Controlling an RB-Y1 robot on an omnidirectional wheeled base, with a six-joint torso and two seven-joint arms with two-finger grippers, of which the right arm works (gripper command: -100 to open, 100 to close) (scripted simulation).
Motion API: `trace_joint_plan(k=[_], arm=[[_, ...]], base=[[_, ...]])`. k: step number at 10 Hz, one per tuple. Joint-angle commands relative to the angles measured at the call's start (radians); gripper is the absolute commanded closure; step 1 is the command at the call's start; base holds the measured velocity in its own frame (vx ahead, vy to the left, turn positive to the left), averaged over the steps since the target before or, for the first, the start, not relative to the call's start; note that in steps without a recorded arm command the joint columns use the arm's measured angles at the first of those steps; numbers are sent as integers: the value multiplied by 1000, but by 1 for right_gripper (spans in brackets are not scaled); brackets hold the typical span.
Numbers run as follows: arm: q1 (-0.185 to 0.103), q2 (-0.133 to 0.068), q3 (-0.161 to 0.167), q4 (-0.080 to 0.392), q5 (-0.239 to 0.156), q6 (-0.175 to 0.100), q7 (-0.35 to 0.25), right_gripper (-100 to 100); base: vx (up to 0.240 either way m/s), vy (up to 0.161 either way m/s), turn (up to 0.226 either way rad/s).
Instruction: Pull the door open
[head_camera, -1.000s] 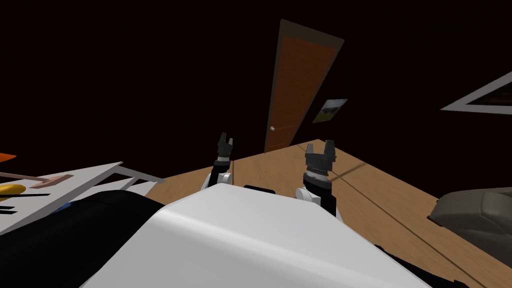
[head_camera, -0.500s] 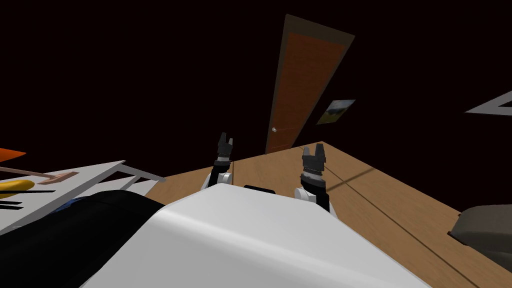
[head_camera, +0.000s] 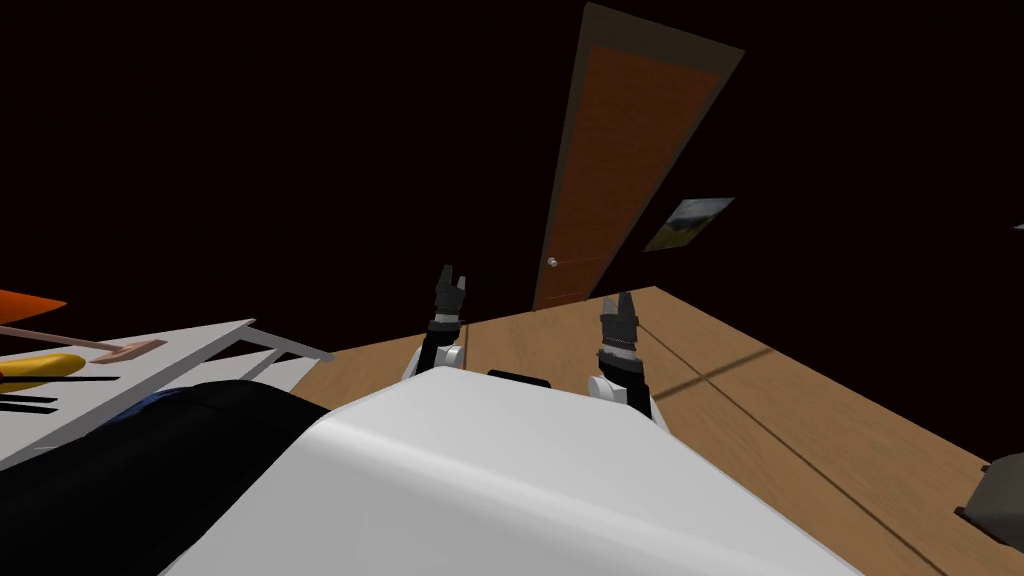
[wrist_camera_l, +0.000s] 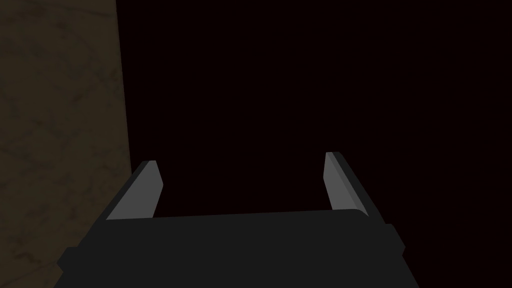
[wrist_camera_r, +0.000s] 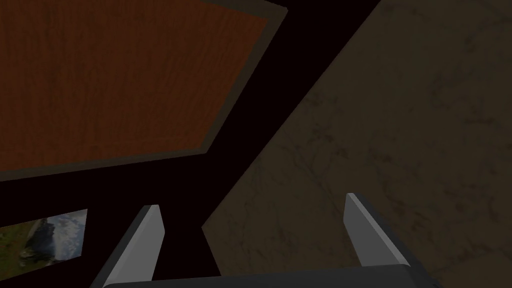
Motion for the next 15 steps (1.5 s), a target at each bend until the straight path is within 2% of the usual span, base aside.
trace_joint_plan(k=[1, 15], arm=[[-7, -5, 2, 34, 3, -12, 28, -100], [-82, -73, -14, 350, 14, -106, 255, -100]], base=[[80, -9, 53], [97, -19, 73]])
